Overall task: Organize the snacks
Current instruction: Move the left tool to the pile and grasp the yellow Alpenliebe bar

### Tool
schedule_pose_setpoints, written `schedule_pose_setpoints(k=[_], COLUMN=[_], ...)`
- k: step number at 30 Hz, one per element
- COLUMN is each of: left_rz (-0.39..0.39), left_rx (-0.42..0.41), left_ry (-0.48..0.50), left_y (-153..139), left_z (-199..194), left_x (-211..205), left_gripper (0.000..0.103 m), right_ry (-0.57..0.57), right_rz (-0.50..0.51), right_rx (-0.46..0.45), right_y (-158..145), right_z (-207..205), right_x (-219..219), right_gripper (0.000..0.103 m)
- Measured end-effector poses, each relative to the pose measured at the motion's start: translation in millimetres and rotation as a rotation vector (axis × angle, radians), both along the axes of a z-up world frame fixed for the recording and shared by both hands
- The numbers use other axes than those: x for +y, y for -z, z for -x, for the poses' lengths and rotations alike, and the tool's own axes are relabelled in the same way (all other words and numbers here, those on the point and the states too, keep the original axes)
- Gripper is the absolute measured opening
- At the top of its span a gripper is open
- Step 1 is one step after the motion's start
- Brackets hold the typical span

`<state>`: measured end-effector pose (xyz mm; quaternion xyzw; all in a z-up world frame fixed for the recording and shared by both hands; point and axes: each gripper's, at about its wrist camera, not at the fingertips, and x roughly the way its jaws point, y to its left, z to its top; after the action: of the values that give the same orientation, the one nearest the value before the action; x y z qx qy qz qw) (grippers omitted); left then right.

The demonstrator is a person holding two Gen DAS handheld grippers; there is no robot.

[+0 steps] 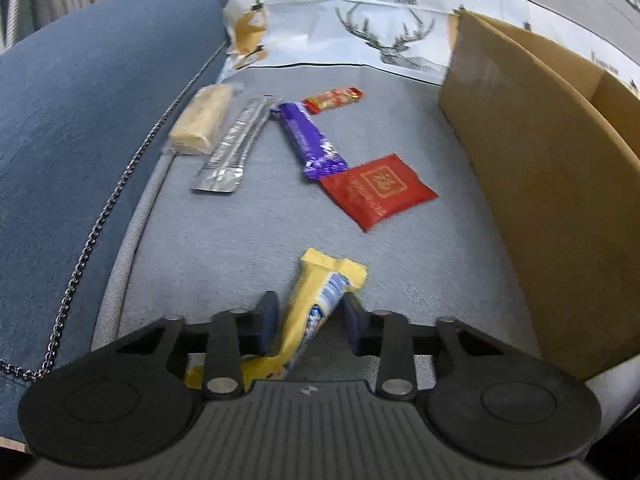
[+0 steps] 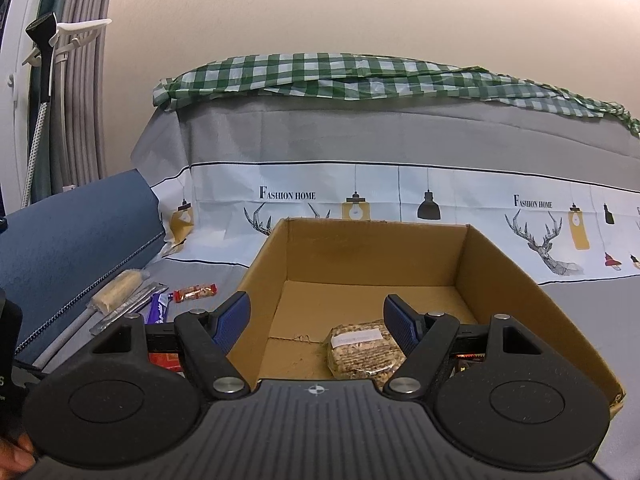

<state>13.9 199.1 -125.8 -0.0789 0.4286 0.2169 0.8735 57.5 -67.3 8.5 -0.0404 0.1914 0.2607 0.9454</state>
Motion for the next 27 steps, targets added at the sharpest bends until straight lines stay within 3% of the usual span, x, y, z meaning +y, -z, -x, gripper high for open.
schedule_pose_setpoints(k=[5, 12, 18, 27], left_rz=[0.026, 0.057, 0.100, 0.106], left_rx=[-0.020, -0.123, -0.053, -0.061], left_ry=[-0.043, -0.161, -0.196, -0.213], left_y=[-4.0, -19.3, -7.8, -8.0], left_z=[2.2, 15.5, 11.0, 13.7], left_x=[9.4, 30.4, 34.4, 35.9], left_gripper=[0.026, 0.026, 0.029, 0.026], right_ry=[-0.001, -0.014, -0.024, -0.046], right_rz=[0.006, 0.008, 0.011, 0.021], right_rx=[0.001, 0.006, 0.005, 0.022], right_y=[0.3, 0.9, 1.3, 1.3], right_z=[0.9, 2.0, 3.8, 4.0], right_x=[1.1, 5.6, 7.8, 8.8], right_gripper=[0.075, 0.075, 0.075, 0.075])
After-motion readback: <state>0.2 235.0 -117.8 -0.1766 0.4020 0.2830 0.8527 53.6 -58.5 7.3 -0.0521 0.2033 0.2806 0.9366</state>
